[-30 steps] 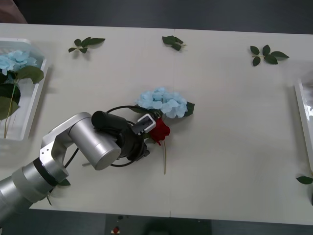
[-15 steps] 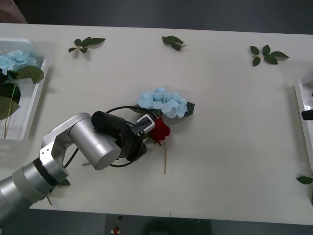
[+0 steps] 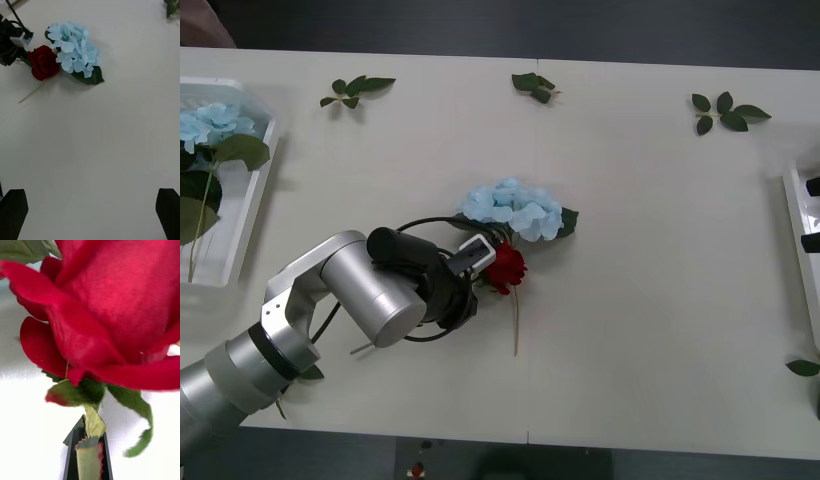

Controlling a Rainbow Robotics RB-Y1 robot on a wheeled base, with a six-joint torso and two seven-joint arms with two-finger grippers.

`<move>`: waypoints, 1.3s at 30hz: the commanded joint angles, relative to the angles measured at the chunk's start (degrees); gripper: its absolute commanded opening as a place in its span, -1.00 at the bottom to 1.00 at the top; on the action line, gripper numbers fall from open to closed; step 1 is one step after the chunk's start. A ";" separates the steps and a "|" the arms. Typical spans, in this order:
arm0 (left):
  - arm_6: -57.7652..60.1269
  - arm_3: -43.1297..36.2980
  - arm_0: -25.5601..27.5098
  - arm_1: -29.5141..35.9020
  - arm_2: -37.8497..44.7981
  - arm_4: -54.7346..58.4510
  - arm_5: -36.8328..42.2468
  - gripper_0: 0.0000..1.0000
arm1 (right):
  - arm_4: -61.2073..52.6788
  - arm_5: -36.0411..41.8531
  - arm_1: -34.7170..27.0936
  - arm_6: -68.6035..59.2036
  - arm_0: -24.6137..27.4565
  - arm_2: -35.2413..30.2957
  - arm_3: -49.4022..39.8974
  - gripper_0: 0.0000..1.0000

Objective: Put the red flowers into the right box and the blue flowers into the left box

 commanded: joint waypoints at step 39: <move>62.76 -30.01 -14.53 -5.04 -0.49 -6.68 -4.70 -1.00 | -15.13 3.30 3.47 0.04 -5.98 -0.95 0.04 1.00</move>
